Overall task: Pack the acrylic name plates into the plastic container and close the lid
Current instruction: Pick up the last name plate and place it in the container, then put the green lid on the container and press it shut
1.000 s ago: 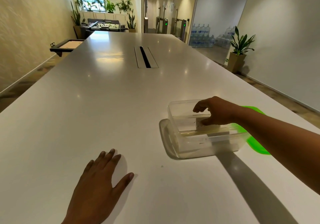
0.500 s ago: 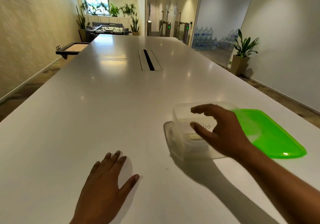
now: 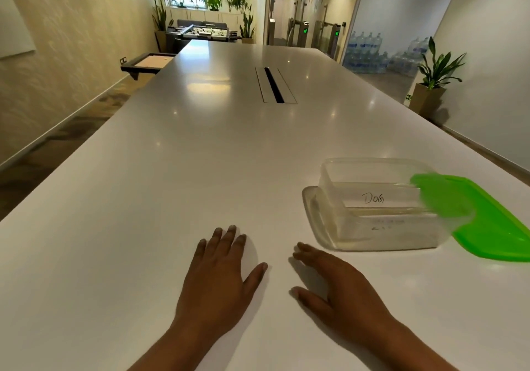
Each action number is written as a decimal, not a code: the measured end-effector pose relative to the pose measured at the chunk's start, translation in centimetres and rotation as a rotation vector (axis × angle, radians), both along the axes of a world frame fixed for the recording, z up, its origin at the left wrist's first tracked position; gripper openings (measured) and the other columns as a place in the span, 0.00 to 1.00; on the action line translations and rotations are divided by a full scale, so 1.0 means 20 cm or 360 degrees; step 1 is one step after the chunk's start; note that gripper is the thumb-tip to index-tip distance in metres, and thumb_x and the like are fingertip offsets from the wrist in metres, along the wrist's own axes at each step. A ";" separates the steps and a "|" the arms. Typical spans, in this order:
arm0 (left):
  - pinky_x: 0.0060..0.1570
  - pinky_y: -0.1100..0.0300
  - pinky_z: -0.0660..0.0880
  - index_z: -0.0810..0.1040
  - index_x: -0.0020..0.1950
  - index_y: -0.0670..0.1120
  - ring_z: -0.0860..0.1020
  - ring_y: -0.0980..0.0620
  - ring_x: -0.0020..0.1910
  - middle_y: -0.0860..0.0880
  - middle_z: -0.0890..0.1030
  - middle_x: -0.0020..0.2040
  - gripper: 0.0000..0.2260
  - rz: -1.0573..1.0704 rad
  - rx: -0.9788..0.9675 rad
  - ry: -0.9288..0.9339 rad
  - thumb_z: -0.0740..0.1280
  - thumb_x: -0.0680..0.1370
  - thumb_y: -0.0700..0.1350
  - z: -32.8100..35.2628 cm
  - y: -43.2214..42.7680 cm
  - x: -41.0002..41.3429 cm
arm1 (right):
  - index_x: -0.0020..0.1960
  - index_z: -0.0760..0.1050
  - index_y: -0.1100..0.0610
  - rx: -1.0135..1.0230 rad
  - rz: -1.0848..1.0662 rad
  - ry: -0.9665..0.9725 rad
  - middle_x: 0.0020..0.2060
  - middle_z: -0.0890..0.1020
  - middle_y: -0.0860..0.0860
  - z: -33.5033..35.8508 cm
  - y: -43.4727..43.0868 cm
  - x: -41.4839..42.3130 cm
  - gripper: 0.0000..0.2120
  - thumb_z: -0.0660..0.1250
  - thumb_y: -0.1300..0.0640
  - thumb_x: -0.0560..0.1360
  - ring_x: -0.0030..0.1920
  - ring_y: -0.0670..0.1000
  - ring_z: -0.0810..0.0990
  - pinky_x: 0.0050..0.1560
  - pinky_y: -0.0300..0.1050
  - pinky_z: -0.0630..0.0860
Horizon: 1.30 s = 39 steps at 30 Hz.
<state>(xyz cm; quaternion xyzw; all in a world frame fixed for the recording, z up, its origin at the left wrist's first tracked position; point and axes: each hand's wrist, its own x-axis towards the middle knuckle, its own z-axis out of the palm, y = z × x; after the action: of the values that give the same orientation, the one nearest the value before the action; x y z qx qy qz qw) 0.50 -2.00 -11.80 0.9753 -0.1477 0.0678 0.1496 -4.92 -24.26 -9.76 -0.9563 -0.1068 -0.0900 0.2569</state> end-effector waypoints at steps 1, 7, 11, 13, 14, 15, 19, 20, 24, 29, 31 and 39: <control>0.76 0.54 0.46 0.59 0.78 0.52 0.51 0.52 0.79 0.52 0.57 0.80 0.39 -0.0005 0.0007 0.0001 0.37 0.74 0.71 0.00 0.00 0.00 | 0.71 0.67 0.41 -0.0036 -0.0005 0.0006 0.72 0.65 0.35 -0.01 0.01 0.01 0.30 0.63 0.34 0.72 0.72 0.36 0.61 0.71 0.40 0.62; 0.76 0.53 0.44 0.56 0.79 0.51 0.49 0.51 0.79 0.51 0.55 0.80 0.38 -0.0037 -0.0021 0.0018 0.39 0.75 0.70 -0.01 0.02 0.00 | 0.72 0.65 0.40 -0.0155 -0.0075 0.0046 0.73 0.61 0.34 -0.04 0.02 0.01 0.31 0.58 0.31 0.72 0.73 0.32 0.52 0.71 0.35 0.55; 0.76 0.51 0.43 0.55 0.79 0.50 0.49 0.49 0.79 0.49 0.54 0.80 0.37 -0.0063 -0.0005 0.0014 0.40 0.75 0.69 -0.01 0.02 0.01 | 0.72 0.66 0.41 -0.0161 -0.0089 0.0036 0.72 0.62 0.35 -0.03 0.03 0.01 0.30 0.60 0.33 0.72 0.73 0.32 0.54 0.70 0.34 0.56; 0.76 0.50 0.44 0.56 0.79 0.48 0.50 0.48 0.79 0.48 0.55 0.80 0.37 -0.0077 0.0005 0.0015 0.40 0.75 0.68 -0.01 0.02 0.01 | 0.72 0.67 0.42 -0.0170 -0.0097 0.0033 0.72 0.64 0.35 -0.03 0.03 0.01 0.29 0.61 0.33 0.73 0.73 0.33 0.55 0.70 0.36 0.57; 0.75 0.50 0.44 0.57 0.78 0.48 0.50 0.48 0.79 0.47 0.56 0.80 0.37 -0.0083 0.0007 0.0013 0.41 0.76 0.68 -0.01 0.02 0.01 | 0.71 0.67 0.42 -0.0166 -0.0100 0.0036 0.72 0.64 0.36 -0.03 0.03 0.01 0.29 0.61 0.34 0.73 0.73 0.33 0.56 0.69 0.36 0.57; 0.75 0.50 0.45 0.57 0.78 0.48 0.51 0.47 0.79 0.47 0.56 0.80 0.37 -0.0090 0.0008 0.0014 0.41 0.76 0.68 -0.01 0.02 0.01 | 0.71 0.67 0.42 -0.0163 -0.0099 0.0042 0.72 0.65 0.36 -0.03 0.03 0.01 0.29 0.62 0.34 0.73 0.73 0.34 0.56 0.69 0.35 0.57; 0.75 0.49 0.48 0.60 0.77 0.48 0.54 0.47 0.78 0.47 0.59 0.79 0.37 -0.0091 0.0000 0.0015 0.42 0.76 0.69 -0.03 0.03 0.01 | 0.72 0.68 0.44 -0.0157 -0.0100 0.0071 0.73 0.65 0.38 -0.04 0.03 0.01 0.29 0.63 0.35 0.73 0.74 0.34 0.56 0.69 0.32 0.54; 0.75 0.49 0.49 0.60 0.77 0.48 0.54 0.48 0.78 0.47 0.60 0.79 0.37 -0.0082 -0.0006 0.0012 0.42 0.75 0.69 -0.03 0.03 0.01 | 0.72 0.68 0.44 -0.0152 -0.0105 0.0061 0.73 0.65 0.37 -0.04 0.03 0.01 0.30 0.63 0.36 0.73 0.74 0.34 0.55 0.68 0.30 0.52; 0.75 0.52 0.48 0.61 0.77 0.51 0.54 0.51 0.78 0.51 0.59 0.79 0.37 -0.0047 -0.0051 0.0011 0.45 0.75 0.71 -0.04 0.03 0.01 | 0.70 0.70 0.47 0.0053 -0.0086 0.0039 0.72 0.66 0.40 -0.02 -0.01 0.00 0.29 0.69 0.41 0.72 0.74 0.36 0.57 0.70 0.31 0.55; 0.75 0.55 0.50 0.61 0.77 0.53 0.53 0.55 0.78 0.54 0.59 0.79 0.39 0.0013 -0.0044 0.0020 0.43 0.73 0.73 -0.02 0.03 0.00 | 0.64 0.76 0.47 0.0277 0.0024 0.0043 0.66 0.76 0.40 0.03 -0.24 -0.12 0.24 0.73 0.46 0.70 0.70 0.36 0.67 0.69 0.40 0.67; 0.76 0.55 0.51 0.62 0.77 0.53 0.54 0.56 0.78 0.55 0.59 0.79 0.38 0.0027 -0.0023 0.0023 0.46 0.73 0.73 -0.01 0.02 0.00 | 0.61 0.77 0.45 0.0417 -0.0022 0.0064 0.60 0.80 0.39 0.04 -0.40 -0.20 0.20 0.75 0.49 0.69 0.63 0.36 0.75 0.64 0.42 0.73; 0.75 0.49 0.53 0.65 0.76 0.47 0.57 0.49 0.77 0.49 0.62 0.78 0.33 0.0305 -0.0111 0.0096 0.54 0.76 0.64 0.02 -0.15 -0.06 | 0.46 0.83 0.47 0.0213 -0.0539 -0.0070 0.42 0.85 0.44 0.06 -0.99 -0.28 0.06 0.73 0.52 0.68 0.42 0.43 0.84 0.46 0.43 0.79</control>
<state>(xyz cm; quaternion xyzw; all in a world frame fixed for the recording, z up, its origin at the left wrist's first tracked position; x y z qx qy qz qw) -0.79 -4.99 -11.49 0.9807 -0.0469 0.0577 0.1807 -10.54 -44.13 -8.58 -0.9392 0.0564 -0.1597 0.2987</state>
